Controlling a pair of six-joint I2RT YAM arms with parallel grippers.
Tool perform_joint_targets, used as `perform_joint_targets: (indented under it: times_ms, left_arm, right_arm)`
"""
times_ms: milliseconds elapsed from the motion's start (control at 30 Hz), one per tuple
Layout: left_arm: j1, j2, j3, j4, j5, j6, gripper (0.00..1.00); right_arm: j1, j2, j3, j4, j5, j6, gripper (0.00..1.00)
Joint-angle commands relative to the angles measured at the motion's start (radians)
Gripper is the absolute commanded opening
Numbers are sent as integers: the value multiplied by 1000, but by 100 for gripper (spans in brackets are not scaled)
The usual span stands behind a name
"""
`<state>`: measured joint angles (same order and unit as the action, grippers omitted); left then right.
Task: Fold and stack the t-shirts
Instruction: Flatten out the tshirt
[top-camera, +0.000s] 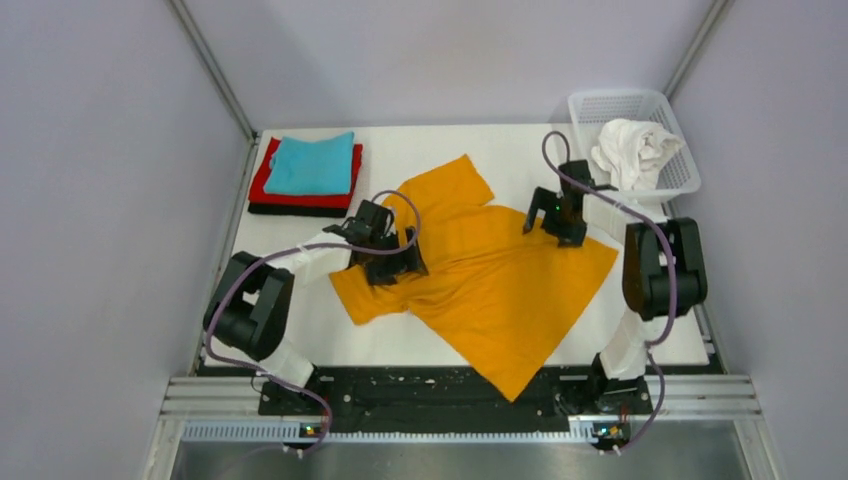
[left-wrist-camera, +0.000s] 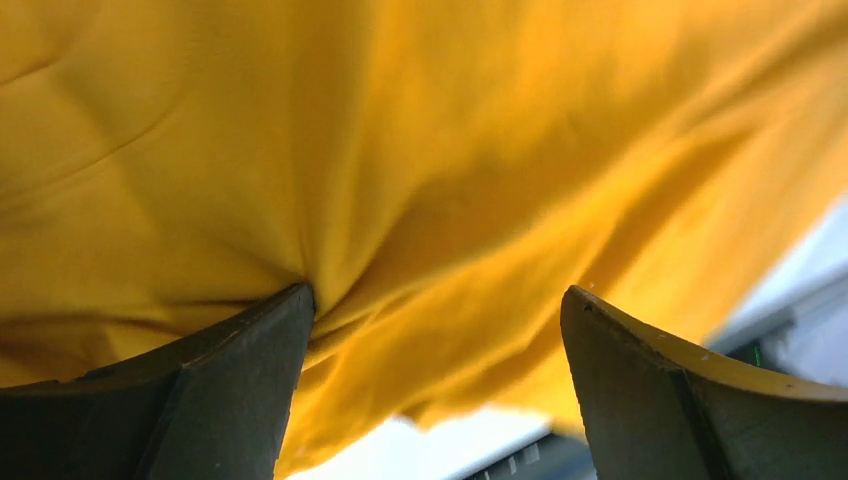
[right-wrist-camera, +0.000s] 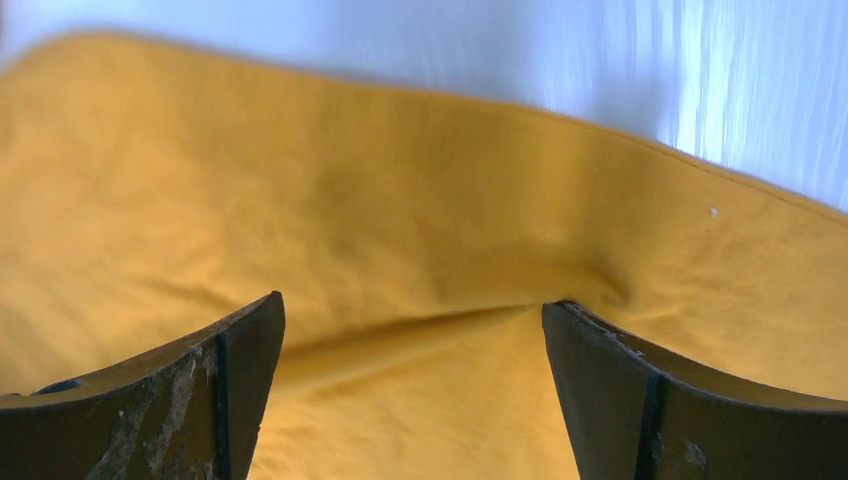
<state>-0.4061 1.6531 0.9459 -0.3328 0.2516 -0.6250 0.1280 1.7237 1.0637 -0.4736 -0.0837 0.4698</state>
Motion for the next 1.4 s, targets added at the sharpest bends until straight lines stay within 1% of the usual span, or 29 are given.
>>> perform_joint_targets:
  times_ms: [0,67,100,167,200,267,333,367,467,500,533,600,700,800,900,1033,1100,1233,1367]
  left_arm:
    - [-129,-106,-213,-83,253,-129,99]
    - [-160,-183,-295,-26,379,-191,99]
    - [-172,-240,-311,-17,401,-212,99]
    - [-177,-312,-291,-95,390,-177,99]
    - [-178,-339,-264,-141,380,-126,99]
    - [-173,-358,-181,-225,307,-41,99]
    - [-150,-338,-63,-302,192,1,99]
    - [-134,-322,-14,-306,145,15,99]
    - [-70,-250,58,-203,28,3,99]
    - [-44,-212,77,-157,9,-4,99]
    - [-13,-166,110,-122,5,-10,99]
    - [17,-71,161,-90,60,-12,99]
    - [21,58,231,-79,65,19,99]
    - [21,166,291,-69,48,41,99]
    - [21,255,360,-77,-19,64,99]
    - [30,382,490,-179,-152,99,98]
    - [50,422,527,-198,-208,104,98]
    - [116,496,621,-228,-234,107,98]
    - [169,596,768,-230,-192,148,99]
  right_arm:
    - [-12,171,196,-2,40,-112,99]
    - [-9,219,270,7,18,-125,99]
    - [-8,238,303,14,1,-137,99]
    - [3,268,361,18,-11,-166,99]
    - [12,274,383,19,-16,-190,99]
    - [30,271,412,19,-14,-237,99]
    - [43,244,416,18,3,-259,99]
    - [46,218,405,20,19,-260,99]
    - [49,130,344,34,73,-245,99]
    - [48,99,310,33,80,-236,99]
    - [49,67,278,37,109,-226,99]
    - [49,10,215,36,139,-199,99]
    - [49,-52,115,35,166,-172,99]
    - [49,-86,35,40,153,-157,99]
    - [49,-68,-3,54,169,-158,99]
    - [49,0,19,72,173,-151,99]
    - [50,43,46,87,182,-152,99]
    - [49,164,154,93,179,-166,99]
    - [48,283,312,80,173,-183,99]
